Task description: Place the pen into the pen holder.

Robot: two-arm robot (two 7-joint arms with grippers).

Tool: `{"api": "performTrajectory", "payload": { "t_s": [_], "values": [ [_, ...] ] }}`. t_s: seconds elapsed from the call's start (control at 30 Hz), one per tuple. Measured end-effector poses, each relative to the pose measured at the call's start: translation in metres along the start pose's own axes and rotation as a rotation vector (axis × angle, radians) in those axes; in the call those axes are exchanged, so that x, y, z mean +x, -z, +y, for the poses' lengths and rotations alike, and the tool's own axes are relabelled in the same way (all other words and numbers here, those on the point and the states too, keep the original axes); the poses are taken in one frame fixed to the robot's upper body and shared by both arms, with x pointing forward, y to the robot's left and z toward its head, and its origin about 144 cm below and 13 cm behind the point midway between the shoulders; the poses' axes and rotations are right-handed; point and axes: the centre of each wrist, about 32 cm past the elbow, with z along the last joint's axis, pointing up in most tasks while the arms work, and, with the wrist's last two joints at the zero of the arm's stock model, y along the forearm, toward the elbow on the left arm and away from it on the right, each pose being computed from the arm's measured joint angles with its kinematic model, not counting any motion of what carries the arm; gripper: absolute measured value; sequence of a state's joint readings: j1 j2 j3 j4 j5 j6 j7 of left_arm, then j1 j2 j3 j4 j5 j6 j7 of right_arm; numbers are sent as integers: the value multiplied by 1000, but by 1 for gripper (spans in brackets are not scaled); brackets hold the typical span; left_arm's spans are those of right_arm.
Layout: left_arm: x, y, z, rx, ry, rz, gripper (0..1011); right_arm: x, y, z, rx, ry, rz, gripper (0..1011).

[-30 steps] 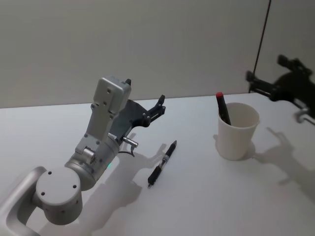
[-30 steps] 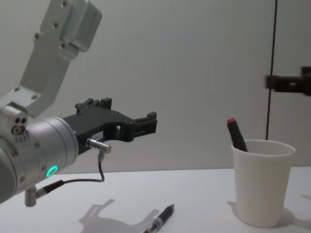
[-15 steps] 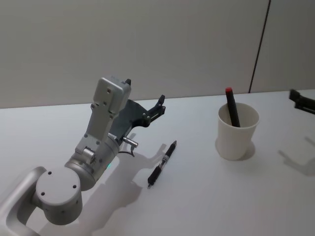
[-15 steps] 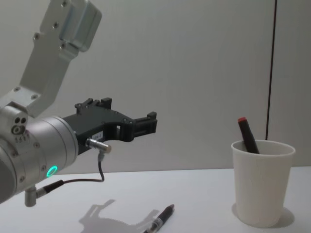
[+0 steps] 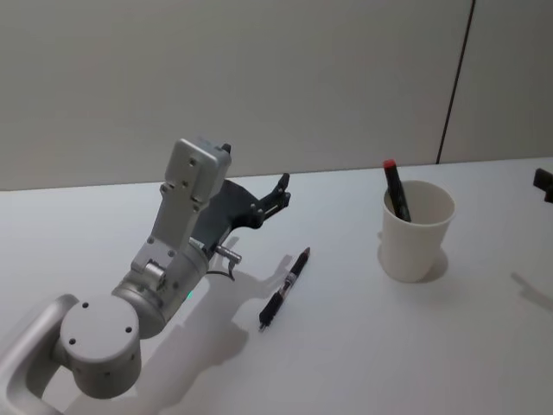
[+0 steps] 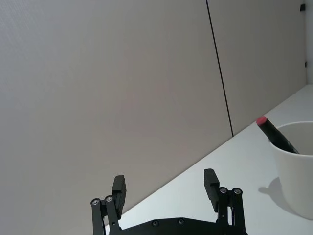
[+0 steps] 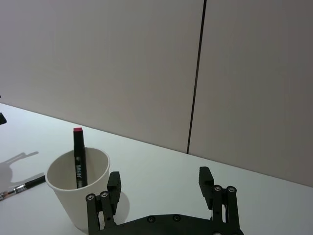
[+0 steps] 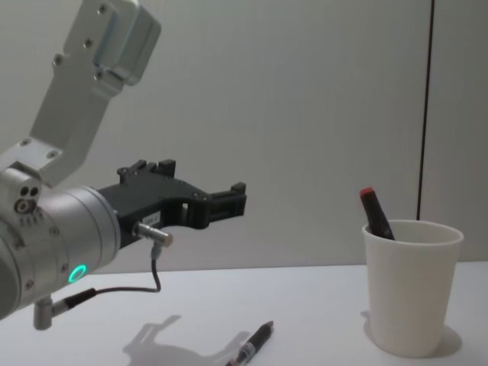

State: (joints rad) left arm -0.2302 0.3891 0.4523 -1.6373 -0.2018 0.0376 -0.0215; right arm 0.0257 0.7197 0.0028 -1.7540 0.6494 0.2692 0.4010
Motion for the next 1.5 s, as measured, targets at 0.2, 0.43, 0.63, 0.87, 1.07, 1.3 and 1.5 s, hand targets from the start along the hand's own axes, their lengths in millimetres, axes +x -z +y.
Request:
{"api": "performTrajectory", "payload": {
  "t_s": [0.2,0.43,0.63,0.87,1.07,1.3,1.5],
  "values": [
    [1,-2,4,47,29,11,1001,3,0,-4,-6,-2,4,1002],
    [2,-2,10,116,80,32,1001,5,-1,-7,-9,-4,7,1001],
    [-1,0,14,184,136,54,1001,6,-1,-8,-12,-5,8,1001],
    [-12,9,19,263,202,77,1001,7,-1,-9,-13,-5,10,1001],
    [-21,15,21,312,237,83,1001,7,-1,-9,-14,-5,10,1002],
    [-29,19,24,354,246,83,1001,7,-1,-9,-14,-6,11,1001],
    [-33,19,26,370,233,74,1001,7,-1,-10,-14,-6,11,1001]
  ]
}}
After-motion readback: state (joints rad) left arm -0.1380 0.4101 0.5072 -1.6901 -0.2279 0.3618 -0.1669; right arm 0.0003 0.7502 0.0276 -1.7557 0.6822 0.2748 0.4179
